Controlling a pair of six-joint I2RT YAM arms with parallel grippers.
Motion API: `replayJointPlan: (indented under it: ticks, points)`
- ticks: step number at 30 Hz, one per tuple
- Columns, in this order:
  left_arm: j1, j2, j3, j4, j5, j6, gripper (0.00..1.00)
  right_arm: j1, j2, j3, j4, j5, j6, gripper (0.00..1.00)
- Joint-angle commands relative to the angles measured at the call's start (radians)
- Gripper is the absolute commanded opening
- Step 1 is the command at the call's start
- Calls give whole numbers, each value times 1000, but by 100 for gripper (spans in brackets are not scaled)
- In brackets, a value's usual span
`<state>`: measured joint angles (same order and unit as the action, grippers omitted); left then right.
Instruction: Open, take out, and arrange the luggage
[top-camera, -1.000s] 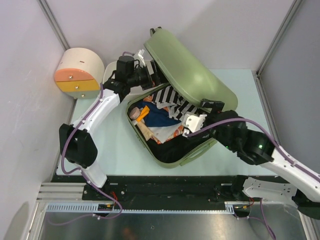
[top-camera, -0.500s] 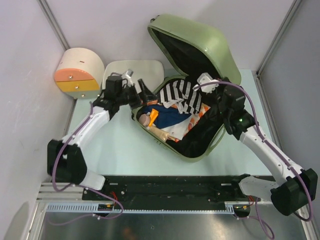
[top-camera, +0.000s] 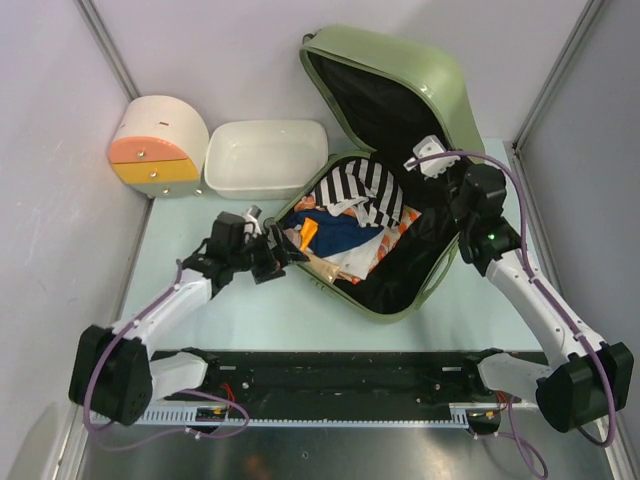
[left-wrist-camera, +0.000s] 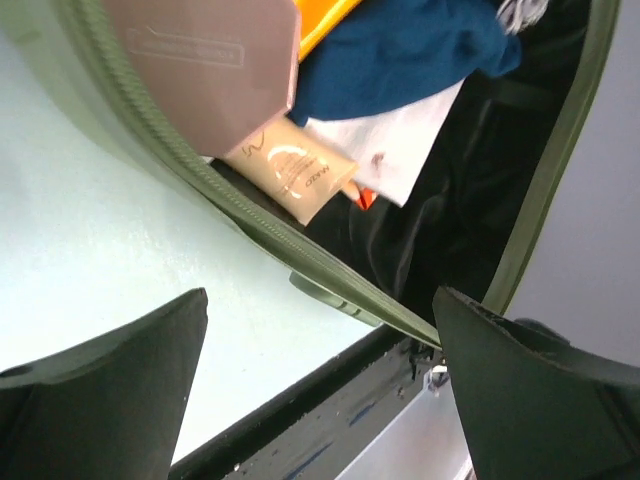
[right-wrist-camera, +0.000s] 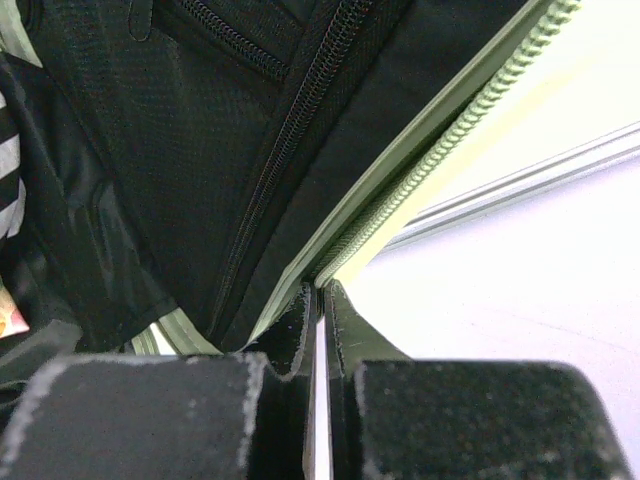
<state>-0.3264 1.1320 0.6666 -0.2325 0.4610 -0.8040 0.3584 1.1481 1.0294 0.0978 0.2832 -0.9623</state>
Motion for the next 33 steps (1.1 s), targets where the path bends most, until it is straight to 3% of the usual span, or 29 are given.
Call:
replayJointPlan:
  ticks: [1,8,16,26,33]
  points:
    - [-74,92,63,122,-18,-9,99,-41,-31,24,120,-107,53,0]
    - [-217,362,240,190,21,5,76,-212,16,26,238,-188,68,0]
    - [-390,598,481,318,1,-38,47,-504,130,27,422,-326,88,0]
    - [-566,834,741,380,-45,-75,31,-748,377,127,595,-411,131,0]
    - [-637,914,833,398,-78,-87,18,-814,564,290,629,-356,129,0]
